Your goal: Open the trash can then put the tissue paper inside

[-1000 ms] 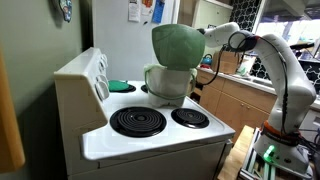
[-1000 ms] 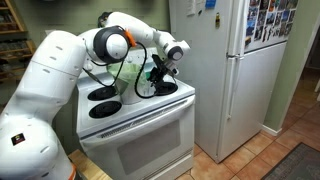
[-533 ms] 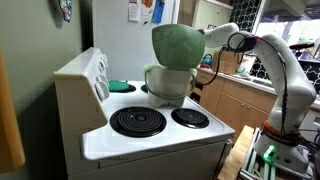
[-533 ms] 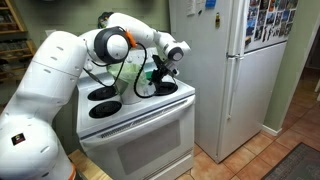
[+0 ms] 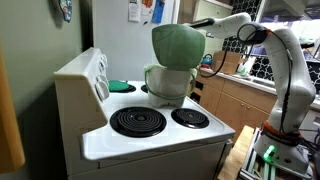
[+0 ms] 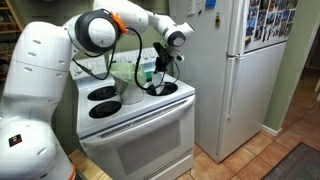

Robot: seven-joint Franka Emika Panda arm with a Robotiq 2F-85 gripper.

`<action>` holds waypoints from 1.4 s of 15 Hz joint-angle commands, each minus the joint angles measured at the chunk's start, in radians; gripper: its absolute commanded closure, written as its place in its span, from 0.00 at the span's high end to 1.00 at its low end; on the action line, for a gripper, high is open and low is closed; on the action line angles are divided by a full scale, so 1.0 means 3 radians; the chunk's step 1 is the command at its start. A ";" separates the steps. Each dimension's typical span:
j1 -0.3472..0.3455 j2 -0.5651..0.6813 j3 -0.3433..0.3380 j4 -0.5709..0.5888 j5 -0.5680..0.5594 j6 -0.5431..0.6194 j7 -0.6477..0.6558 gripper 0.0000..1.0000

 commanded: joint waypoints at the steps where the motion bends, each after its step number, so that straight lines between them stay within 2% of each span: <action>1: -0.0067 -0.0542 0.0000 -0.0522 0.0201 0.0400 -0.0456 0.00; 6: -0.0134 -0.0951 0.0020 -0.0761 0.0744 0.0252 -0.1258 0.00; 8: -0.0131 -0.1064 0.0007 -0.0812 0.0950 0.0074 -0.1537 0.00; 11: -0.0107 -0.1150 -0.0019 -0.0828 0.1107 -0.0394 -0.1882 0.00; 15: -0.0074 -0.1082 -0.0031 -0.0740 0.1150 -0.1189 -0.2123 0.00; 19: -0.0052 -0.0839 -0.0021 -0.0573 0.1118 -0.1957 -0.2237 0.00; 21: -0.0032 -0.0714 -0.0030 -0.0506 0.1097 -0.2143 -0.2167 0.00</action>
